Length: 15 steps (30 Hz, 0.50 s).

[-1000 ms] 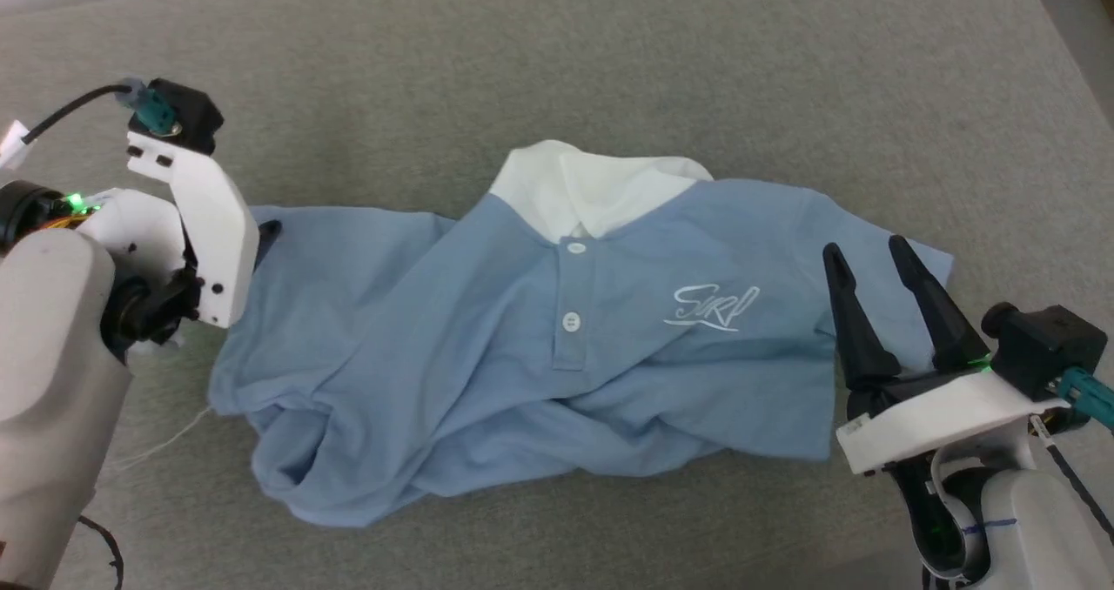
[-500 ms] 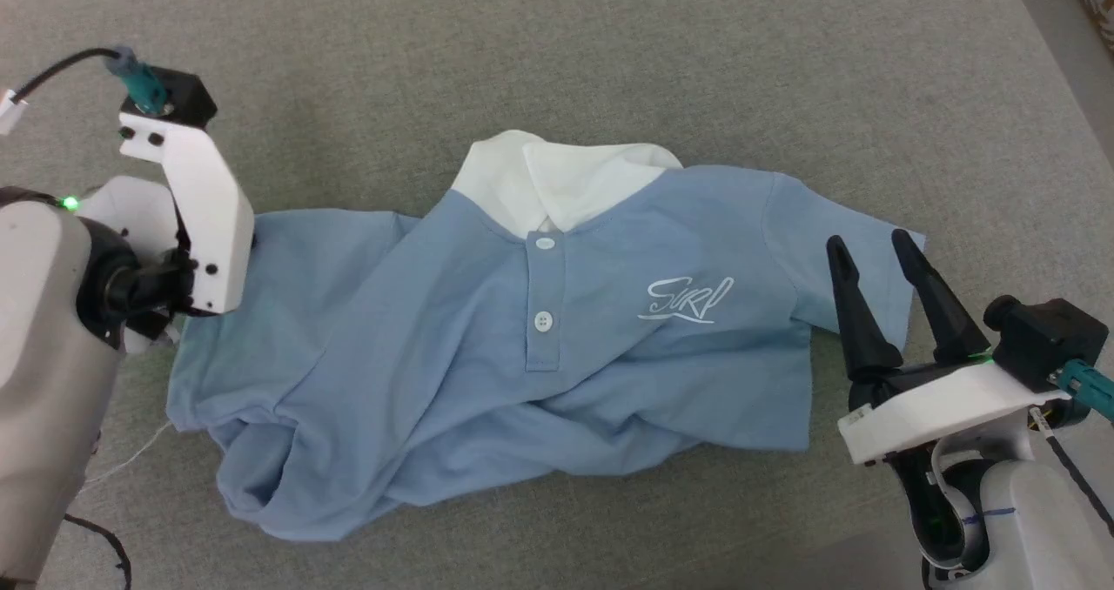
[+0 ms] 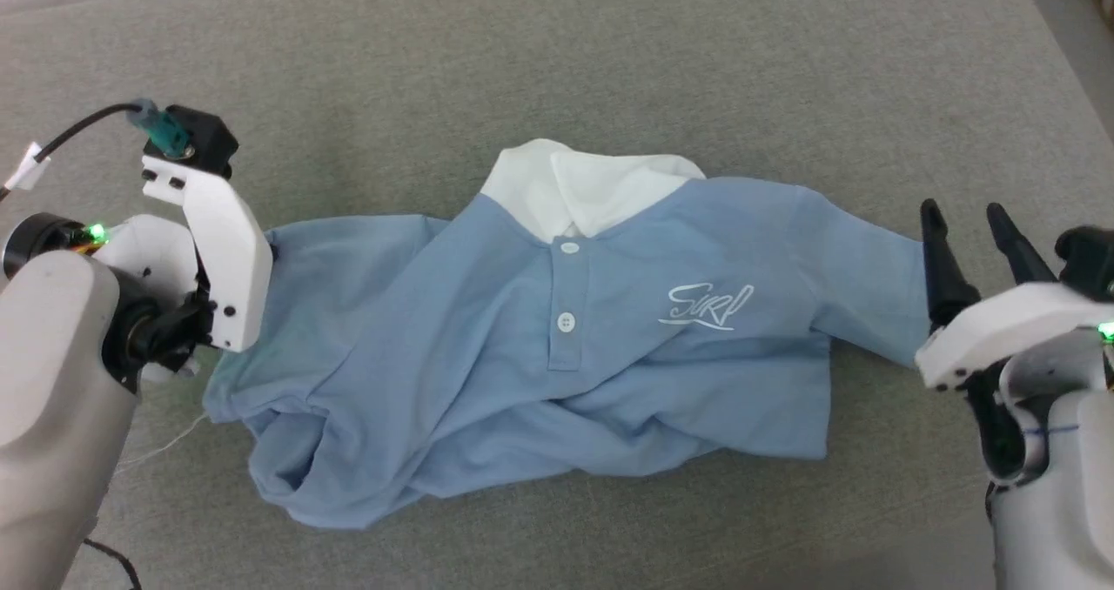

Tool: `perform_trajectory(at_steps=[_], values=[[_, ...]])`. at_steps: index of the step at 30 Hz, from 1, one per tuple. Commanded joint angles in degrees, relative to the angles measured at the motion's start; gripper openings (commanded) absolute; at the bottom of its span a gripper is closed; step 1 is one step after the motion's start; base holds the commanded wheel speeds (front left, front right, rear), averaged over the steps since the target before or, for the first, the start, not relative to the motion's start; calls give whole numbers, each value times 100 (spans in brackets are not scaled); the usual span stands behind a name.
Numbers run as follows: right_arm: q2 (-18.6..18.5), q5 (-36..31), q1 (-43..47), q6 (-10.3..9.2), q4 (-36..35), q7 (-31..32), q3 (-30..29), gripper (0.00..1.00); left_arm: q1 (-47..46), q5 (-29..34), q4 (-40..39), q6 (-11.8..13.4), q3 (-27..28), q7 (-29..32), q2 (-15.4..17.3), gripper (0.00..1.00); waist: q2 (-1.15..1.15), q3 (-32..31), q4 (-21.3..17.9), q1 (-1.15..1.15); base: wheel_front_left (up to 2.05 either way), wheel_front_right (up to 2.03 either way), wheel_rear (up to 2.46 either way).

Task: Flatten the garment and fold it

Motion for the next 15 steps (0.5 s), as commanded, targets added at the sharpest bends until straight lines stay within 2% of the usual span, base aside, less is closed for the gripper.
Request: perform_trajectory(at_steps=[1, 2, 9, 15], values=[[20, -11, -279, -5, 340, 230, -215, 100, 157, 0, 64, 35, 37, -61, 52, 0, 0, -25, 111, 0, 0, 0, 0], [20, -11, -279, -5, 340, 230, -215, 100, 157, 0, 64, 35, 37, -61, 52, 0, 0, -25, 111, 0, 0, 0, 0], [20, -291, -881, -5, 1605, 1644, -1056, 100, 343, -122, 4, 77, 106, -197, 59, 0, 0, -17, 451, 0, 0, 0, 0], [20, -695, -1172, -5, 2042, 2607, -1421, 99, 390, -198, -62, 57, 84, -284, -33, 0, 0, 19, 673, 0, 0, 0, 0]])
